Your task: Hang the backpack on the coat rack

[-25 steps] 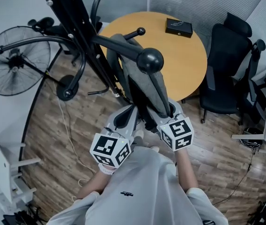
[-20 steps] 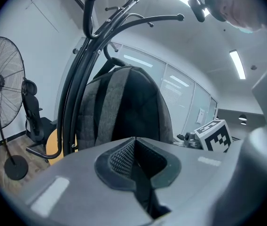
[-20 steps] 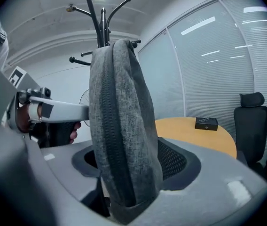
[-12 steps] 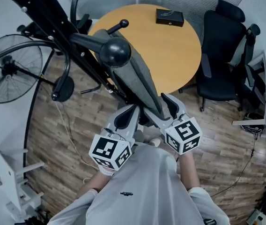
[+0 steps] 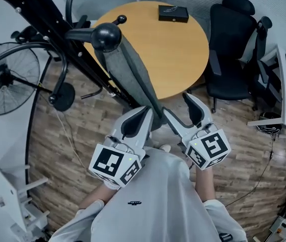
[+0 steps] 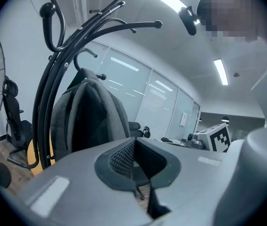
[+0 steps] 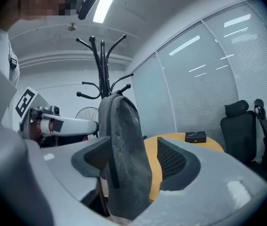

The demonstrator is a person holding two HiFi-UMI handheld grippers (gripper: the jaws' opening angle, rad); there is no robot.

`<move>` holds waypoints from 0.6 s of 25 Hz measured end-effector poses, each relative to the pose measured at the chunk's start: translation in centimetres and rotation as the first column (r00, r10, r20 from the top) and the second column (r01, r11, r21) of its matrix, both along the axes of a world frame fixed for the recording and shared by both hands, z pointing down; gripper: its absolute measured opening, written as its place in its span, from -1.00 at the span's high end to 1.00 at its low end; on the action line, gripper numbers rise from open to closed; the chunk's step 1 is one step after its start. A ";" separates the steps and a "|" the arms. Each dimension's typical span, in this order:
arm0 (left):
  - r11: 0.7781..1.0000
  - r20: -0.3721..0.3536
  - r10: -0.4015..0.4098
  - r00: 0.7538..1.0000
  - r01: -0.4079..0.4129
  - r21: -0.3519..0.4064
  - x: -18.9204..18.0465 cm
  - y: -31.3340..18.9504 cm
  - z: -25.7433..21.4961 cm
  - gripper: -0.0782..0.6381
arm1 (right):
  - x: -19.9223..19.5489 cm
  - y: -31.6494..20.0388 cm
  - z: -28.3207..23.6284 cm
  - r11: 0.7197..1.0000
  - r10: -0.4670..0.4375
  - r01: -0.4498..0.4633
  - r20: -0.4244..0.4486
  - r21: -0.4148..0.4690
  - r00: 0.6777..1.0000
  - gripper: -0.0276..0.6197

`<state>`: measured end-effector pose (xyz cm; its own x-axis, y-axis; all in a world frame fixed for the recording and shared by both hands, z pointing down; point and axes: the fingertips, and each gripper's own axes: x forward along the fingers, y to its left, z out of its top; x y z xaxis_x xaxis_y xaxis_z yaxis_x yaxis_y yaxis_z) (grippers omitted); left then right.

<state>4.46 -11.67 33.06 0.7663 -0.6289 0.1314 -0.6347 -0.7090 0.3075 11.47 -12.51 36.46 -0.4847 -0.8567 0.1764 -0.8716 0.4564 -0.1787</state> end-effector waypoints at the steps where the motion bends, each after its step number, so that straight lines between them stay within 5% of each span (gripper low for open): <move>1: 1.000 -0.013 0.000 1.000 0.000 0.002 0.2 0.0 -0.3 0.73 | 0.5 0.1 -0.4 1.000 0.023 -0.023 0.000 0.013 1.000 -0.03; 11: 0.990 -0.039 0.136 0.990 -0.135 0.035 5.3 0.4 -1.0 0.73 | 7.7 2.3 -3.3 0.939 0.322 -0.318 -0.006 0.129 0.947 0.65; 15: 0.981 -0.036 0.191 0.981 -0.190 0.030 7.3 0.7 -0.1 0.73 | 10.6 4.0 -3.4 0.902 0.416 -0.410 -0.016 0.135 0.909 0.71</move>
<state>11.78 -10.94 32.99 0.8767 -0.4735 0.0850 -0.4750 -0.8242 0.3083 22.11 -8.51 33.09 -0.0767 -0.9948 0.0665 -0.9924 0.0698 -0.1017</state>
